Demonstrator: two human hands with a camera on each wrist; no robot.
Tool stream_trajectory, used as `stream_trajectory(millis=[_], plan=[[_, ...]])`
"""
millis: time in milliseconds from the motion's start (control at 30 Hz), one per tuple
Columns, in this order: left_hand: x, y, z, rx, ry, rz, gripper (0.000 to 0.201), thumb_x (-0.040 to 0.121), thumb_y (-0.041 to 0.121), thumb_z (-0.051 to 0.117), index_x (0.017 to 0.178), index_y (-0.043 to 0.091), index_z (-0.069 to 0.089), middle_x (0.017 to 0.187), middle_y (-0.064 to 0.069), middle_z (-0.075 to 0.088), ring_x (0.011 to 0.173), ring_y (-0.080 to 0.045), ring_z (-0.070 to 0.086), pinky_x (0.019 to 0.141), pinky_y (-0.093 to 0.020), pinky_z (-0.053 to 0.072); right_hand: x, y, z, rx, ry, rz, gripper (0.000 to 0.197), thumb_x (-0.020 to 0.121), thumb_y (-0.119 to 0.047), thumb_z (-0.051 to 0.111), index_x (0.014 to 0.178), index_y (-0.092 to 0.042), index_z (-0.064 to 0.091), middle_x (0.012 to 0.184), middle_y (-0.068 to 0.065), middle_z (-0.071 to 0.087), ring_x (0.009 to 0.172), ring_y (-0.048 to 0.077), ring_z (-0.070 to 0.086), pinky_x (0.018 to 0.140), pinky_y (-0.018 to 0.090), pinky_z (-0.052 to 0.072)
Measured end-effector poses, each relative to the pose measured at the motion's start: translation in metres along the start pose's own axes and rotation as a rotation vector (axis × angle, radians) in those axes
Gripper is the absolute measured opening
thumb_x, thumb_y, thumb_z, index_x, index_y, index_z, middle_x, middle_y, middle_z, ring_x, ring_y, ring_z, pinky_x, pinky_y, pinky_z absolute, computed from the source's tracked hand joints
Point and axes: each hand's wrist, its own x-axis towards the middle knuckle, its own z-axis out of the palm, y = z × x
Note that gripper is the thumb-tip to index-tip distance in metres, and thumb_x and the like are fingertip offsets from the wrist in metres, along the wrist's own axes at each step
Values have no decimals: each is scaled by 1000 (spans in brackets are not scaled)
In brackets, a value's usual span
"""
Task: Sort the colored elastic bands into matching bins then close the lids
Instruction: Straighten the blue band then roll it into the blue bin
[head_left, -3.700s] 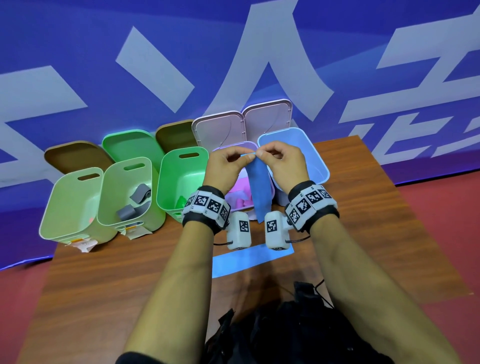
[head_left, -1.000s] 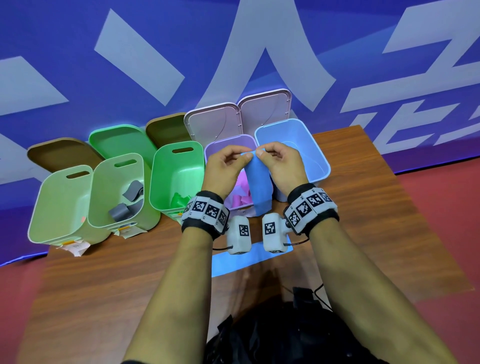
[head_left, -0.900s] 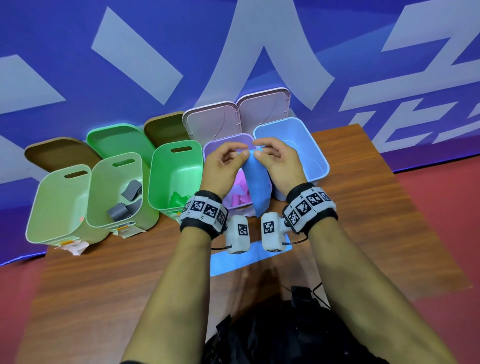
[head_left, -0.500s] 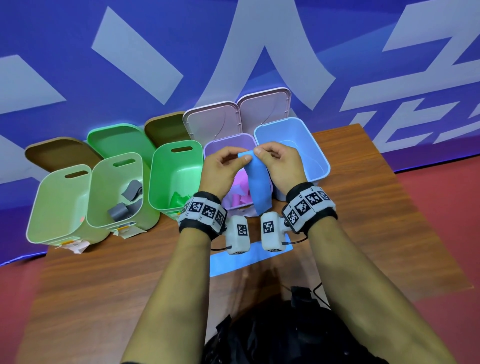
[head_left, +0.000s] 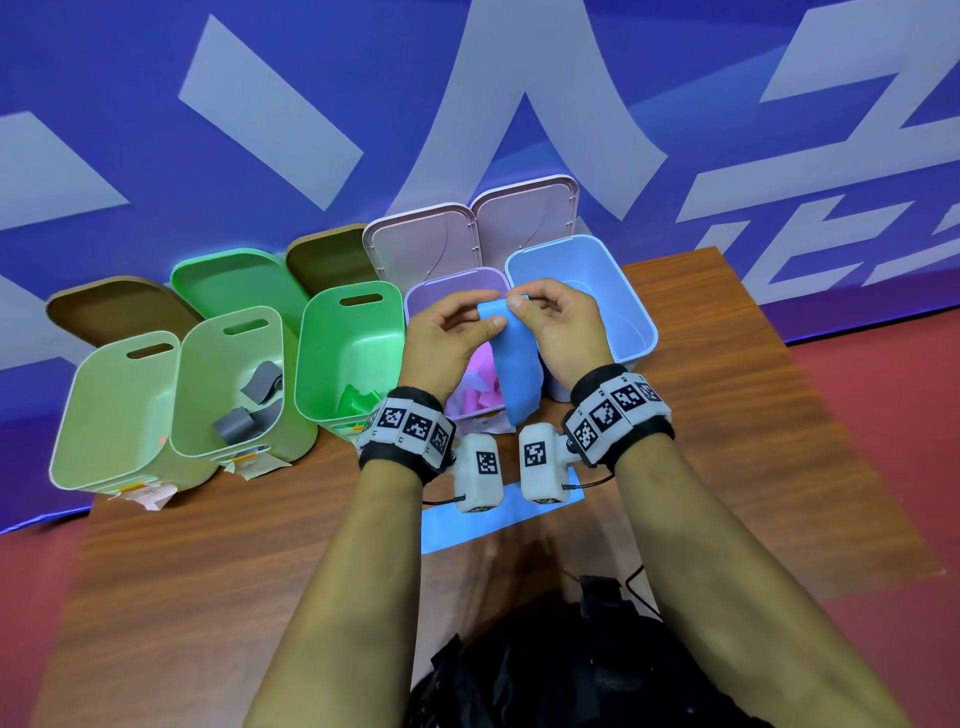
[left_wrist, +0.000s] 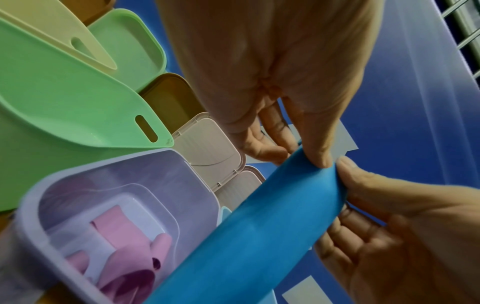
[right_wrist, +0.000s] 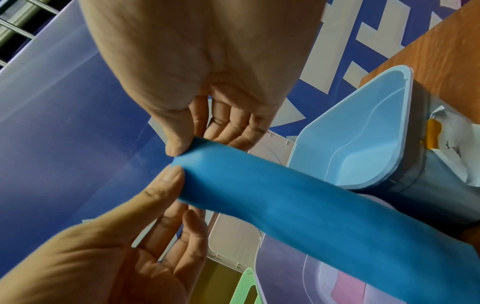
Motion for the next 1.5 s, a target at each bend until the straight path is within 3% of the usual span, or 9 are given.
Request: stream_trajectory(millis=[167,367,600,800,933,1133,1233,1433,1500], plan=[[-1,1,0,14,1,2,22,87,-2,68,109,0,69,92,-3,72,83,-9,67,83,-23,55,-1,-5,-1,-36,6,-22,9,93,-16,67,94,-9,72,89,2,70,82,9,63,77,15,48],[-1,-6,-1,64,20,-19,9,91,11,68,97,8,73,87,-2,71,77,-11,59,75,-21,52,-7,1,2,15,-38,21,17,83,-27,67,99,-20,70,102,11,68,100,33,66,92,44,56],[-6,-6,-2,23,-18,-48,19,87,6,72,106,10,69,95,-7,71,88,-14,66,83,-27,55,-9,0,2,-3,14,-8,5,91,-12,67,92,-8,70,84,2,68,81,16,62,82,32,54],[-4,-2,1,35,0,4,14,86,0,70,100,6,70,89,-4,71,82,-13,64,83,-26,54,-8,-3,2,46,25,14,16,91,-22,69,95,-7,70,90,8,69,85,17,63,89,42,55],[-4,-1,3,39,31,-7,9,92,12,68,86,16,73,76,3,69,71,-12,57,73,-23,51,-9,-4,-2,17,-22,-34,19,94,-9,62,112,-6,66,109,11,68,107,26,63,99,36,52],[-1,2,4,9,15,-45,25,86,7,73,111,11,68,93,-8,66,83,-13,61,82,-24,54,-7,-7,-1,-8,6,-30,5,95,-8,63,98,-5,66,88,3,66,84,12,62,80,16,50],[0,2,4,29,22,5,27,82,-1,74,108,3,68,90,-4,69,83,-9,64,83,-22,54,-6,-6,0,-10,14,-13,4,95,-10,63,97,-7,66,87,0,65,81,8,60,76,12,47],[3,2,5,66,81,8,8,89,11,71,96,7,73,68,1,66,61,-6,57,67,-21,49,-4,-8,0,57,-22,-3,25,93,-14,63,117,-18,67,112,7,69,113,20,62,99,29,50],[5,2,4,62,93,23,11,90,12,70,101,14,71,61,2,63,59,-8,56,65,-21,49,-5,-9,2,91,-25,6,27,91,-11,62,117,-19,67,112,12,69,109,22,65,99,34,52]])
